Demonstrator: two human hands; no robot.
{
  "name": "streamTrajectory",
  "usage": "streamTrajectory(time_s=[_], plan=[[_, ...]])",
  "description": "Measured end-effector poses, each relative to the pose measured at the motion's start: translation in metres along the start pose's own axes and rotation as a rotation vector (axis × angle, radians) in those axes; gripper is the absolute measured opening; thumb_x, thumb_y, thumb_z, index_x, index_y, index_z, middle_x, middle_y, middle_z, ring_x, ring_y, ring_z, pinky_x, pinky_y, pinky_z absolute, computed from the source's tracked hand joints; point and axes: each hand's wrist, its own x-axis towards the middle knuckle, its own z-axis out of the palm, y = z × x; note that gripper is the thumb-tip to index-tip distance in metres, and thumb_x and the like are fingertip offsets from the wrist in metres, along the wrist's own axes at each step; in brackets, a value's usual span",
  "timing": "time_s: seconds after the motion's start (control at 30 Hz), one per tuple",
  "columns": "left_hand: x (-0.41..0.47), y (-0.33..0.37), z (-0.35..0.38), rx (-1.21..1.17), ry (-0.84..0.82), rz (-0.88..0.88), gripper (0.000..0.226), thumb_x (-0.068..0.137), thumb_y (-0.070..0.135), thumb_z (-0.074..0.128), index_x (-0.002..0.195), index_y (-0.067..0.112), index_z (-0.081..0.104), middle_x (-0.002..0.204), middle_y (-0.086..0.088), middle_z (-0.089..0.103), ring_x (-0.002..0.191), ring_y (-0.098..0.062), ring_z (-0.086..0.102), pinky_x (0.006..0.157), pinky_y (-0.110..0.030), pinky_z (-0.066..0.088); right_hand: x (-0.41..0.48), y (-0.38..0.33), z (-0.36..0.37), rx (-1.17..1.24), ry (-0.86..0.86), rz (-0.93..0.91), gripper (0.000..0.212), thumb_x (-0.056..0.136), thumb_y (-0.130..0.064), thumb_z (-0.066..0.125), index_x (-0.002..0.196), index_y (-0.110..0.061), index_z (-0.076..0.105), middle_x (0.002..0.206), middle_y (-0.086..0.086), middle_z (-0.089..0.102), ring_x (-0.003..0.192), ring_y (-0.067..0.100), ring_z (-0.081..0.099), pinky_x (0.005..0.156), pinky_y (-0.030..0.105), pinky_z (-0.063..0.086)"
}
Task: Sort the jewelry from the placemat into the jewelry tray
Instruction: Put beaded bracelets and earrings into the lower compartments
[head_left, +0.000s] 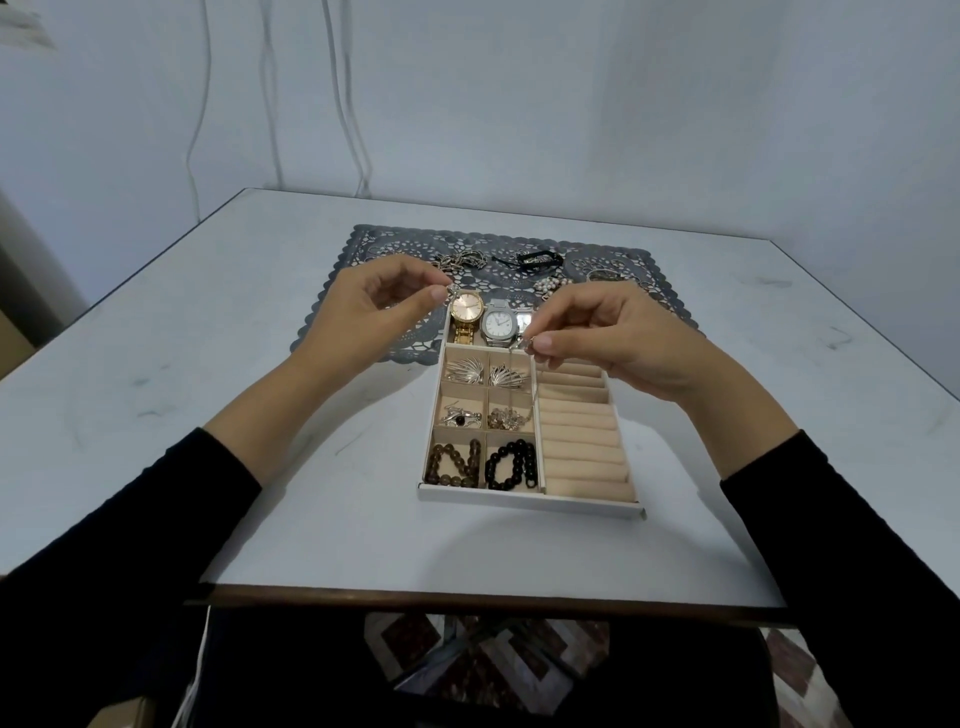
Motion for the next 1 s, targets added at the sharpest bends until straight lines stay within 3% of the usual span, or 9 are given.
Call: streamTrajectory(time_s=[0.33,0.43,0.63,0.87,1.0], plan=[[0.0,-0.003,0.0,0.025,-0.011,0.004,0.009,0.089,0.017,0.07,0.097,0.021,0.071,0.09,0.0,0.069,0.084,-0.016,0.062,0.081,-0.033,0.053,0.007,-0.012,-0.001,-0.228,-0.139,0.085,0.015,0.081,-0.002,0.07,0.095,-0.002,0.071,0.085,0.008,0.071,0.078,0.017,0.064,0.073,0.025,0.054],[0.001,-0.003,0.0,0.031,-0.011,0.005,0.008,0.089,0.017,0.07,0.097,0.021,0.07,0.09,0.001,0.069,0.084,-0.013,0.063,0.08,-0.029,0.053,0.01,-0.015,-0.001,-0.31,-0.193,0.141,0.014,0.082,-0.003,0.07,0.096,-0.003,0.072,0.083,0.004,0.072,0.075,0.012,0.064,0.072,0.022,0.053],[0.0,0.0,0.003,0.058,-0.027,0.002,0.01,0.09,0.017,0.069,0.1,0.014,0.07,0.088,0.004,0.068,0.082,-0.009,0.062,0.076,-0.024,0.056,0.013,-0.012,0.004,-0.369,-0.288,0.196,0.015,0.081,-0.004,0.071,0.096,-0.004,0.071,0.09,0.013,0.073,0.088,0.03,0.069,0.085,0.035,0.054],[-0.002,0.002,0.005,0.059,-0.03,0.0,0.01,0.09,0.015,0.069,0.1,0.015,0.07,0.086,0.007,0.067,0.077,-0.004,0.061,0.071,-0.02,0.055,0.014,-0.01,0.01,-0.37,-0.313,0.228,0.013,0.082,-0.005,0.071,0.096,-0.005,0.072,0.088,0.013,0.073,0.084,0.023,0.07,0.079,0.023,0.056],[-0.002,0.001,0.006,0.056,-0.046,-0.005,0.01,0.09,0.014,0.069,0.099,0.014,0.07,0.087,0.004,0.068,0.08,-0.007,0.062,0.075,-0.017,0.05,0.014,-0.009,0.012,-0.451,-0.275,0.217,0.011,0.083,-0.008,0.071,0.094,-0.01,0.073,0.086,0.008,0.074,0.084,0.024,0.071,0.082,0.029,0.057]])
